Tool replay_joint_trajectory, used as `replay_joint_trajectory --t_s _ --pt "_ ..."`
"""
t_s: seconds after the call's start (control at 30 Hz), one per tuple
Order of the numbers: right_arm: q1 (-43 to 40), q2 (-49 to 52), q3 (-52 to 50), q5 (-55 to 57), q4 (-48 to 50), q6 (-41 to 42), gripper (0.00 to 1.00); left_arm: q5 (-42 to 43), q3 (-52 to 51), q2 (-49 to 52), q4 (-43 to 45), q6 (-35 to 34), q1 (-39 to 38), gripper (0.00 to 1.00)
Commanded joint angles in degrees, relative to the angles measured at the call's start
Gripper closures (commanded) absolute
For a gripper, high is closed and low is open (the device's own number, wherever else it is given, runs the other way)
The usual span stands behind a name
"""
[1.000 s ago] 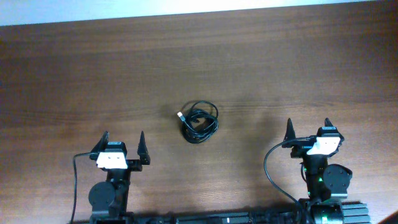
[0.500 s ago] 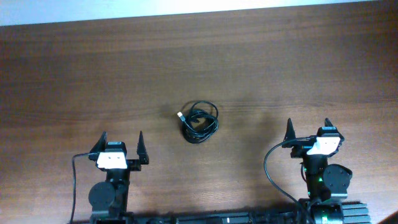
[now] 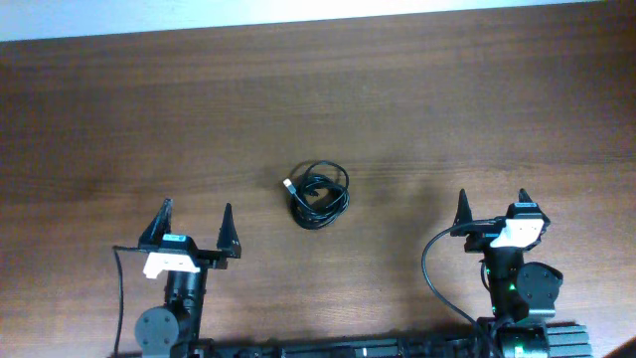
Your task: Untangle cables
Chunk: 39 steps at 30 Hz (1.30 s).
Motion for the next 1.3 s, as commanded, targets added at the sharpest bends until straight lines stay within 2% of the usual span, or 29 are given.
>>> replay_joint_trajectory --t_s 0.0,0.13,0.3,0.4,0.43,0.57,0.67,0.83,0.87,0.93,1.0,1.1,1.23,1.27 --pt "0.26 -0.44 -0.31 0.5 -0.31 -0.02 0.01 0.83 6.84 2.45 -5.95 -3.8 -0.28 0.01" --pt "0.26 -0.44 -0.31 0.52 -0.31 0.0 0.02 1.2 15.78 8.92 -11.82 -3.82 -0.26 0.01" --pt "0.26 -0.44 -0.31 0.52 -0.28 0.0 0.02 3.74 34.53 26.36 -24.96 -3.58 -0.28 0.01" --pt "0.26 -0.44 -0.31 0.5 -0.28 0.0 0.02 8.92 43.69 37.2 -29.9 -3.58 -0.28 0.01" --pt "0.26 -0.44 -0.31 0.5 -0.31 -0.02 0.01 14.34 50.9 46.03 -33.42 -3.26 -0.28 0.02" --pt "0.26 -0.44 -0.31 0.5 -0.31 -0.02 0.01 21.14 60.35 57.94 -38.66 5.14 -1.03 0.01" --pt "0.26 -0.44 -0.31 0.5 -0.31 0.0 0.02 23.32 65.48 67.84 -38.42 12.09 -4.87 0.02" --pt "0.26 -0.44 -0.31 0.52 -0.31 0.0 0.01 23.28 65.57 81.33 -33.7 13.25 -9.09 0.02" --pt "0.26 -0.44 -0.31 0.52 -0.31 0.0 0.02 23.39 65.57 84.56 -33.42 15.3 -9.62 0.01" --pt "0.26 -0.44 -0.31 0.52 -0.31 0.0 0.01 23.26 65.57 90.55 -33.55 22.16 -11.23 0.14" --pt "0.26 -0.44 -0.31 0.5 -0.31 0.0 0.02 20.35 65.57 95.01 -34.1 26.43 -13.31 0.16" --pt "0.26 -0.44 -0.31 0.5 -0.28 0.0 0.02 11.08 65.57 101.37 -35.71 30.16 -18.53 0.26" --pt "0.26 -0.44 -0.31 0.5 -0.31 0.0 0.02 10.38 65.55 104.26 -39.85 31.45 -22.21 0.39" --pt "0.26 -0.44 -0.31 0.5 -0.28 -0.02 0.01 10.19 65.55 104.96 -40.79 31.43 -22.45 0.45"
